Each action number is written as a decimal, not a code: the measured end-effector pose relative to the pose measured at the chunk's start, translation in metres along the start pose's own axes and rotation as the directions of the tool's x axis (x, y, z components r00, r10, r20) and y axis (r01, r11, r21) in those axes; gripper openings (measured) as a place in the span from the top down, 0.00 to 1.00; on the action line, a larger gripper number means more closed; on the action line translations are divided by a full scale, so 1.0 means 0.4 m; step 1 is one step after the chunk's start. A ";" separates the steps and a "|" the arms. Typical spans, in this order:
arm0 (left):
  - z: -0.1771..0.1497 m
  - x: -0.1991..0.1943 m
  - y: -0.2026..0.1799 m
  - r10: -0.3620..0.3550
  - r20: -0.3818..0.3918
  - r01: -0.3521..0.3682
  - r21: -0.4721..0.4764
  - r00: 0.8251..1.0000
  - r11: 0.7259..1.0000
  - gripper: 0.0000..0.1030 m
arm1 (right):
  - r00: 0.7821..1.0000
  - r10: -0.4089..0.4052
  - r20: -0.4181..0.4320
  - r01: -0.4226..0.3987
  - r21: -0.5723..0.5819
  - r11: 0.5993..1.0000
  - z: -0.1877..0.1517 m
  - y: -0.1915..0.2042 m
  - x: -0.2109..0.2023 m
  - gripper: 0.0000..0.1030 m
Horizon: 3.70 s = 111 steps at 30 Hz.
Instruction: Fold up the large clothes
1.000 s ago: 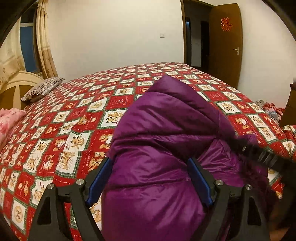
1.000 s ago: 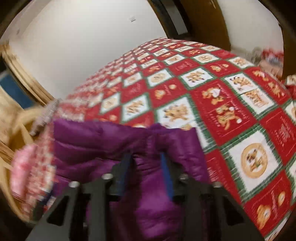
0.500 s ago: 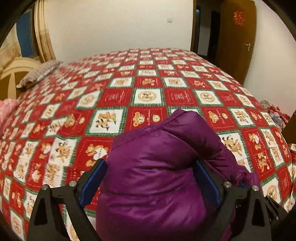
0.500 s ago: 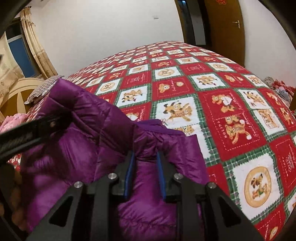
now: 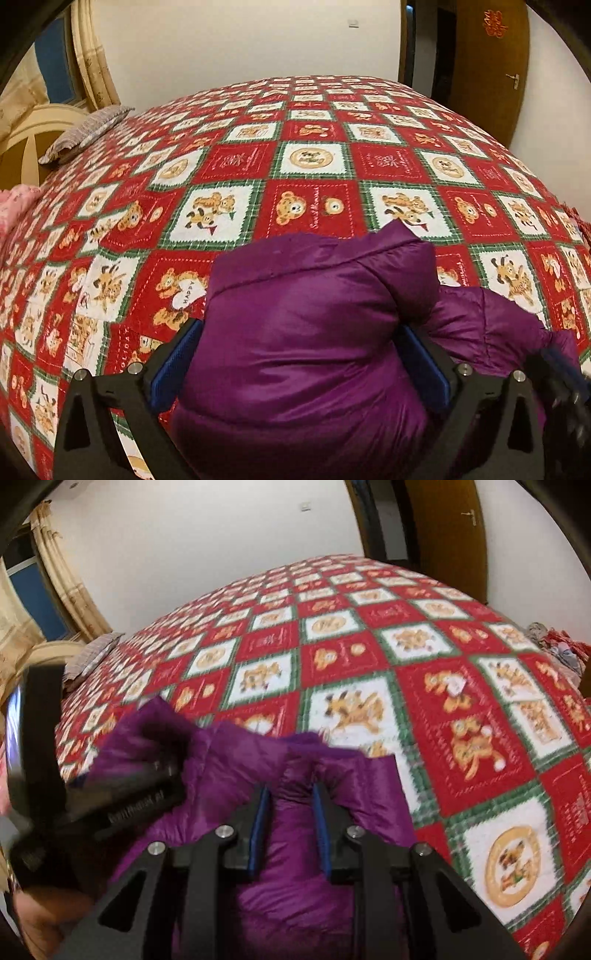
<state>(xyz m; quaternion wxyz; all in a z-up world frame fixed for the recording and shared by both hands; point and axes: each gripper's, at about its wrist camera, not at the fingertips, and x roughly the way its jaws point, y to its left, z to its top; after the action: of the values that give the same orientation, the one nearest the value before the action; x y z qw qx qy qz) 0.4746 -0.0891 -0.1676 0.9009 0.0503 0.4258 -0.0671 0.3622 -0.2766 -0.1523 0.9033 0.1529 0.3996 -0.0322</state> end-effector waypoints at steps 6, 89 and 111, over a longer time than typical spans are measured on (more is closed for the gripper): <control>0.000 0.004 0.000 0.008 -0.003 -0.008 -0.006 1.000 1.000 0.01 | 0.999 -0.044 -0.020 0.044 -0.026 0.999 0.017 -0.013 0.055 0.75; -0.212 -0.126 0.217 -0.612 -0.008 0.601 -0.185 0.791 0.778 0.01 | 0.913 0.395 -0.106 -0.396 0.012 0.918 -0.131 -0.115 -0.058 0.11; -0.272 -0.278 0.097 -0.463 0.007 0.463 -0.047 0.886 0.885 0.11 | 0.854 0.494 -0.162 -0.496 0.027 0.868 -0.197 -0.055 -0.097 0.51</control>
<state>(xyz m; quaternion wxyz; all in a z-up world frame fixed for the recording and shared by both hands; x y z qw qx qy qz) 0.3282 -0.0262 -0.1488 0.8589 -0.0739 0.4290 -0.2699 0.2759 -0.2761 -0.1795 0.8464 0.2454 0.4199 0.2169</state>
